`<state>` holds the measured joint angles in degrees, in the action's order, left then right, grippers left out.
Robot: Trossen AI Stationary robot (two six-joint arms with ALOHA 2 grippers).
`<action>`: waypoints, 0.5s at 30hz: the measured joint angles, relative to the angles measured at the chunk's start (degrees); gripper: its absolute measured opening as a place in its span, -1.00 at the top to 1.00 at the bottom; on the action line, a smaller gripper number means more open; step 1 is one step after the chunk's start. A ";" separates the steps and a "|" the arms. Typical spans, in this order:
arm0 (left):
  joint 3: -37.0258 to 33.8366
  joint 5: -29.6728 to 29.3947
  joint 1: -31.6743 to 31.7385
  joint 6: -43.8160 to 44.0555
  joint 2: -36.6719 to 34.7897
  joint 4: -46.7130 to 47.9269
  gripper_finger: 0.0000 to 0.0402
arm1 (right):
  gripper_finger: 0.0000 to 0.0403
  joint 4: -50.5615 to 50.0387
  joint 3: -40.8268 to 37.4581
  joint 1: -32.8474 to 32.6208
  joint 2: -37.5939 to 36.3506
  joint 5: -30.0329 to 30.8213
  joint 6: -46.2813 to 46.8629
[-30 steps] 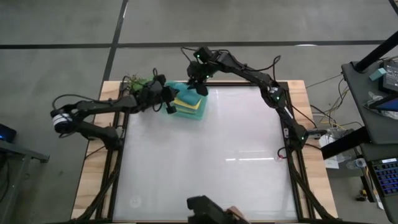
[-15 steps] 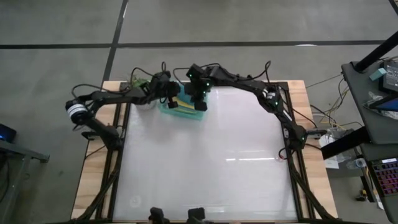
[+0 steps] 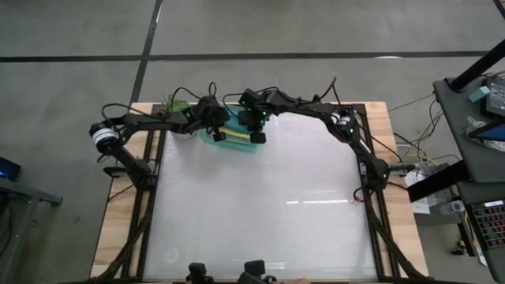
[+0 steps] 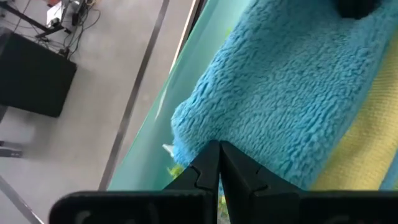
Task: Fold microfiber towels
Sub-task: Put the blue microfiber towel into the bin
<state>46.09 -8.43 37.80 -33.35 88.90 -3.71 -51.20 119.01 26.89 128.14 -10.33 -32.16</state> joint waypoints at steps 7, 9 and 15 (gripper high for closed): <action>-0.05 -1.99 -0.02 0.12 -3.78 3.01 1.00 | 0.94 -0.99 -0.29 -0.02 -0.75 -0.11 0.49; 0.00 -3.39 -0.04 0.20 -5.49 5.14 1.00 | 0.94 -1.15 -0.25 -0.02 -1.51 -0.09 0.48; -0.48 -4.02 -0.55 1.36 -11.75 6.82 1.00 | 0.94 -0.95 -0.25 -0.15 -3.95 -0.09 0.66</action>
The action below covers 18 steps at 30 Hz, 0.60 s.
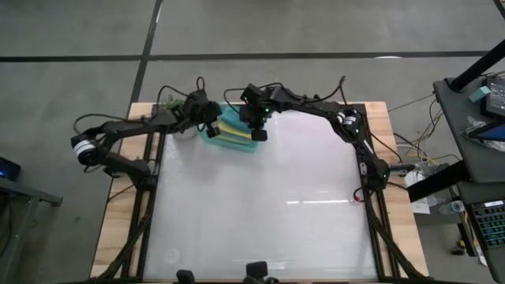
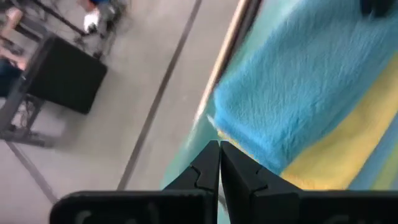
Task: Fold microfiber towels
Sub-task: Put the blue microfiber towel into the bin
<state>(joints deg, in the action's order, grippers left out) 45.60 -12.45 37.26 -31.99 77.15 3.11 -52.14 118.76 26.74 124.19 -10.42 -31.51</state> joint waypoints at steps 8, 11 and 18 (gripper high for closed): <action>0.00 8.44 -0.74 1.67 -1.95 -4.08 1.00 | 0.94 0.77 0.00 0.00 -2.82 0.12 1.48; 0.00 10.83 -0.87 2.14 0.21 -5.96 1.00 | 0.94 2.08 0.00 0.00 -3.28 0.10 2.99; -0.03 11.10 -0.96 2.20 6.85 -4.59 1.00 | 0.94 9.22 -3.74 0.00 -3.29 0.01 4.80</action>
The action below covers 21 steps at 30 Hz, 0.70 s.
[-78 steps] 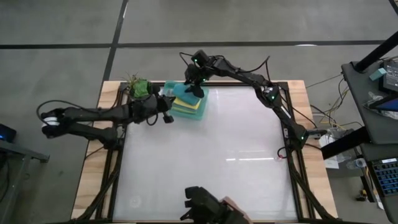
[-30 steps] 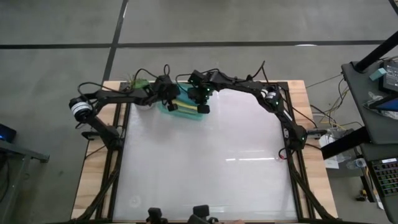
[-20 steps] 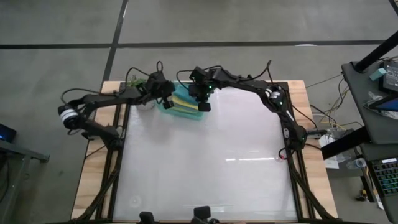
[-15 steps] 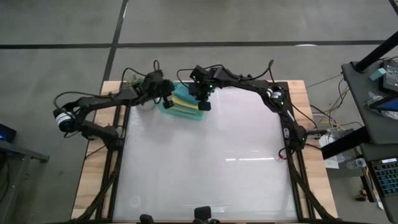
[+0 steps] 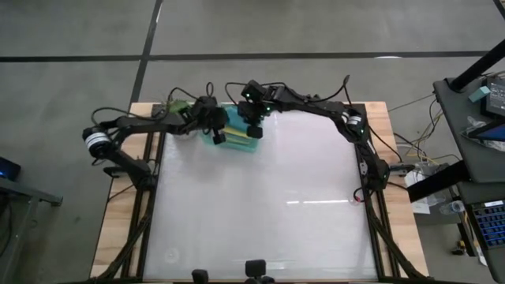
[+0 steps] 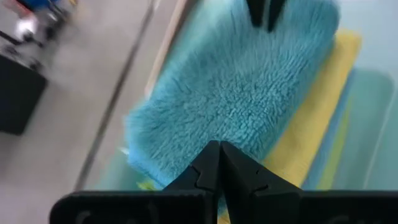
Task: Fold microfiber towels
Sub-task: Put the blue microfiber towel into the bin
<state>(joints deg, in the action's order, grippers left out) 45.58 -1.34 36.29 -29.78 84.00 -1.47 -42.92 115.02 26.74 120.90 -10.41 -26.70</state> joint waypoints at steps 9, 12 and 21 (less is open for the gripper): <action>-0.15 -1.73 -0.04 1.00 2.32 5.71 1.00 | 0.94 12.71 -10.96 0.15 0.07 2.52 1.64; -0.15 -1.84 -0.02 1.47 1.65 7.00 1.00 | 0.94 13.62 -12.13 0.23 0.07 4.52 0.21; -0.06 -2.23 -0.02 2.11 -2.39 7.12 1.00 | 0.94 13.40 -12.39 -0.26 -1.72 5.19 -1.45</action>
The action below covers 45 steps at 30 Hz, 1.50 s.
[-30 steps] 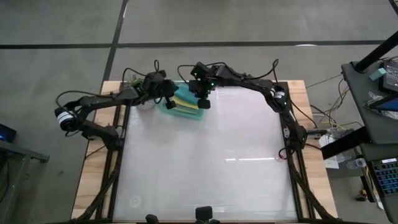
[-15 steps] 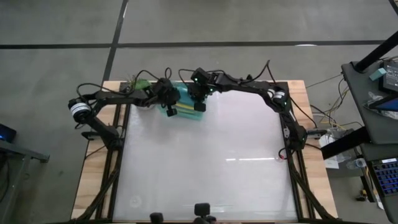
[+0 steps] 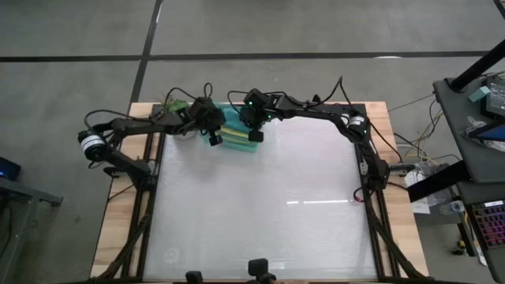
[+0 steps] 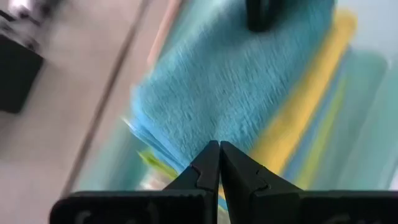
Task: Fold microfiber towels
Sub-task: Put the blue microfiber towel into the bin
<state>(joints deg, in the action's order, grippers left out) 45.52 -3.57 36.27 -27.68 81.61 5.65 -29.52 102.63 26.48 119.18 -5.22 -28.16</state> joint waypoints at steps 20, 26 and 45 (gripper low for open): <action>-0.13 -8.03 0.22 0.39 9.95 -22.78 1.00 | 0.94 3.95 -3.02 -0.33 -3.68 1.01 2.77; -0.15 -9.70 0.15 2.72 11.80 -20.19 1.00 | 0.94 8.70 -6.89 0.17 -3.68 2.24 2.63; -0.76 -9.95 0.04 4.65 9.22 -18.87 1.00 | 0.94 10.52 -10.87 0.06 -4.74 2.22 4.15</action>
<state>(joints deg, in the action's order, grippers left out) 44.75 -13.53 36.32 -23.03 90.83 -13.22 -18.99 91.76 26.55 114.45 -3.01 -24.00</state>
